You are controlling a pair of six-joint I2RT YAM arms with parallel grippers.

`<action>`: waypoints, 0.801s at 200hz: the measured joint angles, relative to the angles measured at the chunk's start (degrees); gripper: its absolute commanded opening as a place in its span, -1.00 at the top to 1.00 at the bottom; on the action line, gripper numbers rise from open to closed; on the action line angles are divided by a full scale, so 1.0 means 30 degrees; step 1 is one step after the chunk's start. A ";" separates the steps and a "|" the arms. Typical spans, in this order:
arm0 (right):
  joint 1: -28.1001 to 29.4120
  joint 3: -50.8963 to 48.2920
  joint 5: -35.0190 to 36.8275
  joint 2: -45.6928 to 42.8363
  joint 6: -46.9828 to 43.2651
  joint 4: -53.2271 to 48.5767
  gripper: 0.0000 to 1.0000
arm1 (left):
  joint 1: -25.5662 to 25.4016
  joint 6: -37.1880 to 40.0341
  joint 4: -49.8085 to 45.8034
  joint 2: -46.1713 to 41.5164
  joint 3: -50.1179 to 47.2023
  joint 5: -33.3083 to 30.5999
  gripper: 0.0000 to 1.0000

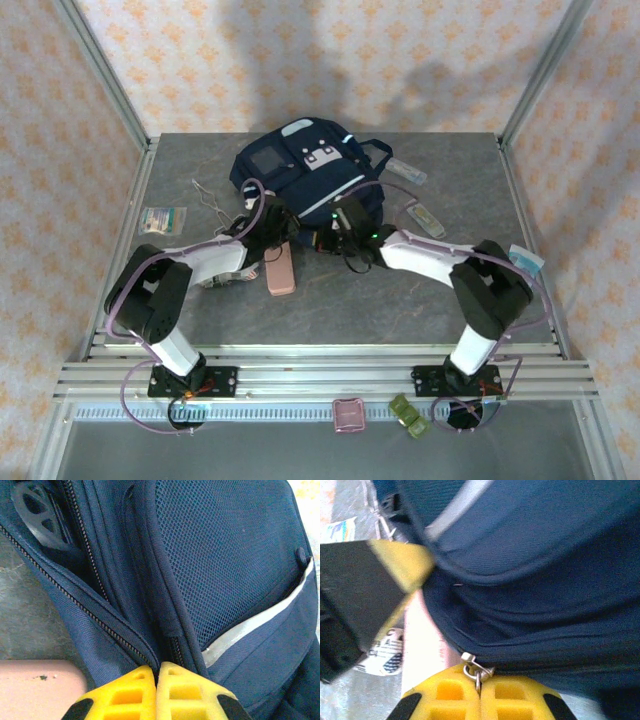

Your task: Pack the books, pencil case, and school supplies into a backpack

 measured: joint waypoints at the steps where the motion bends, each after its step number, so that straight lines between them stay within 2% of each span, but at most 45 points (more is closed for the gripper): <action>1: -0.0036 -0.0044 0.0007 -0.0051 -0.0007 -0.0036 1.00 | 0.0022 0.0029 -0.0007 -0.0007 0.0000 0.0007 1.00; 49: -0.2681 -0.2186 0.0801 -0.2783 -0.1413 -0.1559 1.00 | 0.0947 0.1195 -0.0648 -0.0780 0.0036 0.0474 1.00; 75: -0.3133 -0.2637 0.1020 -0.3155 -0.1632 -0.1814 1.00 | 0.0940 0.1523 -0.1100 -0.0772 0.0393 0.0787 1.00; 127: -0.0925 -0.3126 0.1013 -0.5355 -0.1319 -0.1974 1.00 | 0.1348 0.2346 -0.2761 -0.0270 0.1916 0.0131 1.00; 160: 0.0124 -0.3038 0.0546 -0.5042 -0.0466 -0.1137 1.00 | 0.1778 0.3002 -0.3475 0.1486 0.4189 -0.0029 1.00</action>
